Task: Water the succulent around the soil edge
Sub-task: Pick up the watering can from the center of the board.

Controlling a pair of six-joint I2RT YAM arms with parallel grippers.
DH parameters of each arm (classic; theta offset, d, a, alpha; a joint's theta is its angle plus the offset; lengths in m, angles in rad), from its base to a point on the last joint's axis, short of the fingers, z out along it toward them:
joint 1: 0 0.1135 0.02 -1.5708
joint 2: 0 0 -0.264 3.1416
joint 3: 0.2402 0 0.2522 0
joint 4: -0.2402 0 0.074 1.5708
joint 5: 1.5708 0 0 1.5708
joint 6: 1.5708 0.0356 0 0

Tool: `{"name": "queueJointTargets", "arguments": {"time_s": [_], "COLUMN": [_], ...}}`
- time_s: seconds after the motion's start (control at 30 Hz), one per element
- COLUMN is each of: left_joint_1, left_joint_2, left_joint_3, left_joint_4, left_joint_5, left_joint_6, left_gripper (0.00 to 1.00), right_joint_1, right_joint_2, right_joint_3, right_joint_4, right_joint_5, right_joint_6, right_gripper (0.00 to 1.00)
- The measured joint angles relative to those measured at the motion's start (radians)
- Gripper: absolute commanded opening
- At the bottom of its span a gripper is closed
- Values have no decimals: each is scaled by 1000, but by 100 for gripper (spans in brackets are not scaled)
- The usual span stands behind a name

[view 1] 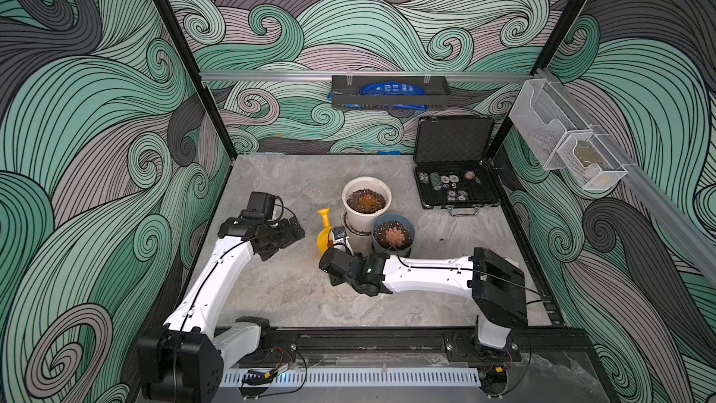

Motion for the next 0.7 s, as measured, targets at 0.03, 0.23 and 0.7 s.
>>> {"name": "queueJointTargets", "arguments": {"time_s": [0.03,0.23,0.7], "left_joint_1": [1,5,13], "left_joint_2": [-2,-30,-63], "left_joint_3": [0,0,-9], "left_joint_4": [0,0,12], "left_joint_5": [0,2,51], "left_joint_6": [0,0,1], "left_gripper": [96,96,96], "right_joint_1": [-1,-11,-314], "right_joint_2": [-11,-168,-639], "right_joint_3": [-6,-38,49], "right_joint_4": [-9,-42,-414], "right_joint_5": [0,-26,-389], "right_joint_6": [-8,-134,-270], "right_gripper": [0,0,0]}}
